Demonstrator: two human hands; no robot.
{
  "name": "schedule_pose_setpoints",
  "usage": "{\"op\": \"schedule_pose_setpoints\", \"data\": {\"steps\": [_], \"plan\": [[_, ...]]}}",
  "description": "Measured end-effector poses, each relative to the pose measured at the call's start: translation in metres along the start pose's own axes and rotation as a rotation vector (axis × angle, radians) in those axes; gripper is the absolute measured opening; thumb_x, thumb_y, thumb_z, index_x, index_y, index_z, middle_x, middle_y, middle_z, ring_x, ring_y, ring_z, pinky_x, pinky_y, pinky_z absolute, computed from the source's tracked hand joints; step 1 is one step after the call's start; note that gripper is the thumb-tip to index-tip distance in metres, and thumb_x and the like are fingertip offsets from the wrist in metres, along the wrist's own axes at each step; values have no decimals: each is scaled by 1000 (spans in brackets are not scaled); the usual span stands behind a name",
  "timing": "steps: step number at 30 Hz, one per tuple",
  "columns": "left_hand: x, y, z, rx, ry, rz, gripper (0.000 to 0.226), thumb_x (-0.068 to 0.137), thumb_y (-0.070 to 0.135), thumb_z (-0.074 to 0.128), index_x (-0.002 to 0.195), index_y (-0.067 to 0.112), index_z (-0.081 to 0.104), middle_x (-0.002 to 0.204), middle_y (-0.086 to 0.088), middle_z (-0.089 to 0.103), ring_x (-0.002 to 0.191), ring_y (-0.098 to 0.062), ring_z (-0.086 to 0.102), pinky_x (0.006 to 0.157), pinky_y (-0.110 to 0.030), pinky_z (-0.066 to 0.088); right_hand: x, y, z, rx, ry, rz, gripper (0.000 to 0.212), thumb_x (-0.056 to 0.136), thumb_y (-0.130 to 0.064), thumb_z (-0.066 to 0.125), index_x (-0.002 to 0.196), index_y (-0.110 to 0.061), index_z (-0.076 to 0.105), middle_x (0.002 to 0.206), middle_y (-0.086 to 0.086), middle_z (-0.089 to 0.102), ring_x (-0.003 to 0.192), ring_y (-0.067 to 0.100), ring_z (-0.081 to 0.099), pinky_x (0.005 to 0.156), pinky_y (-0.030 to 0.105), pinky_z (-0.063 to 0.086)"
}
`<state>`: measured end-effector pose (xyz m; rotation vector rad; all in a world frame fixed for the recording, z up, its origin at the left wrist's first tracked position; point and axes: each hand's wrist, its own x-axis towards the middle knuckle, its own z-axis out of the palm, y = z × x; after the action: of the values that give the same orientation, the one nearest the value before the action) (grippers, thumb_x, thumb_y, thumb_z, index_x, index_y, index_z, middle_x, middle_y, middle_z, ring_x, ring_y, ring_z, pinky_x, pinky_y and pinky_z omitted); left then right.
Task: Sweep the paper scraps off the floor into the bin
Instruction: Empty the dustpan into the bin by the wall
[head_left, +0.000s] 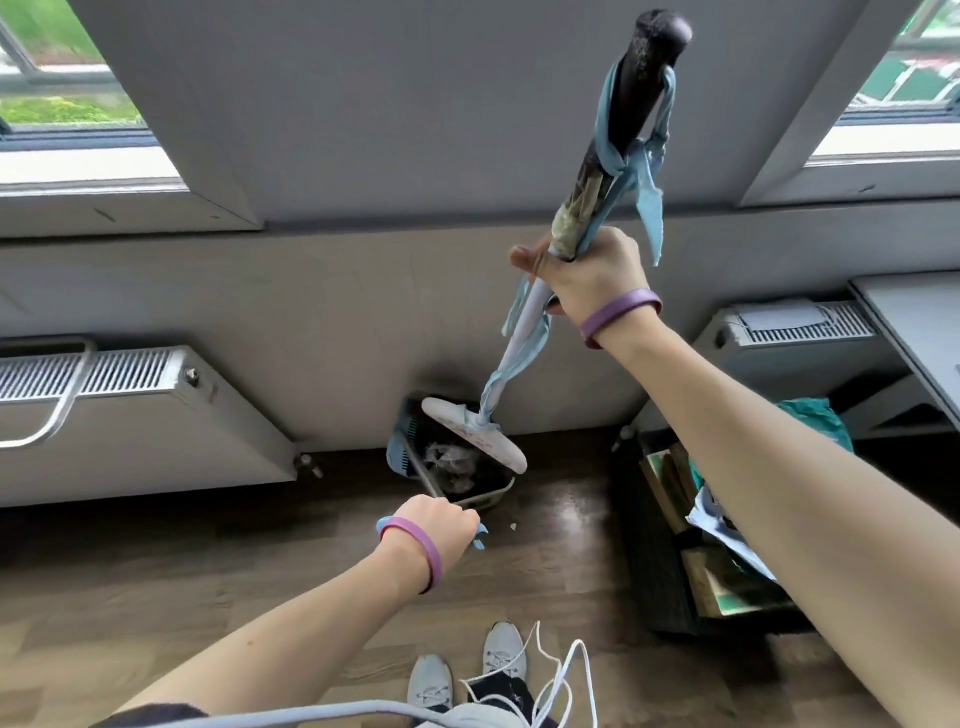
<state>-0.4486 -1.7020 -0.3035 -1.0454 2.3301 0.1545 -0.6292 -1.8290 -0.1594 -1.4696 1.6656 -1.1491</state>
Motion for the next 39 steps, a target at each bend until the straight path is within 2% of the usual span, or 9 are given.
{"op": "schedule_pose_setpoints", "data": {"steps": [2,5,10,13,18,22,24,27,39], "plan": [[-5,-4,6,-1,17,-5,27,95,7,39,120,9,48,117,-12,61,103,-32,62,69,-35,38,-9,-4,1,0,27,-13,33,70,-46,80,59,-20,63,70,6,69,75,30,69,70,51,58],[-10,-8,15,-10,33,-5,26,95,8,38,119,10,49,116,-12,61,103,-31,62,69,-36,37,-25,-9,5,17,74,-33,43,72,-44,79,67,-4,64,72,18,68,77,38,67,68,56,56],[-16,-9,26,-29,53,-26,27,94,6,38,118,11,49,114,-11,62,102,-32,62,68,-37,38,-38,-8,9,33,123,-3,29,71,-42,81,51,-30,64,56,-9,64,76,32,69,68,53,57],[-17,-2,27,-30,57,-34,28,93,4,38,118,10,49,114,-12,62,102,-32,61,69,-37,38,-38,-7,6,32,130,-9,25,68,-48,81,52,-37,64,59,-8,65,74,29,70,69,52,58],[-11,18,25,-11,17,-19,29,95,3,37,121,7,48,118,-16,60,104,-33,60,72,-37,43,-37,-1,-2,36,119,-35,30,70,-45,80,54,-30,60,62,-8,65,74,28,70,68,51,58],[-6,39,19,11,4,-21,29,94,2,37,121,5,47,117,-19,59,102,-34,60,77,-42,48,-33,9,-18,31,87,-48,26,72,-43,80,51,-39,64,60,-8,64,75,28,69,68,51,57],[-5,48,18,22,-7,-33,31,94,1,35,123,5,47,120,-19,58,104,-34,59,77,-41,47,-28,14,-28,30,92,-43,25,70,-45,80,54,-34,65,62,-3,66,73,28,69,68,52,57],[-1,57,15,22,-22,-79,30,95,3,36,121,6,48,119,-18,60,104,-34,60,77,-42,49,-23,20,-39,21,91,-45,36,68,-49,79,59,-18,63,68,10,69,71,31,69,66,51,57],[-3,76,-18,17,17,-191,28,96,4,38,121,8,48,118,-16,60,104,-34,60,79,-41,49,-26,32,-70,13,41,-37,39,67,-52,79,64,-15,65,70,8,70,70,29,69,65,49,58]]}}
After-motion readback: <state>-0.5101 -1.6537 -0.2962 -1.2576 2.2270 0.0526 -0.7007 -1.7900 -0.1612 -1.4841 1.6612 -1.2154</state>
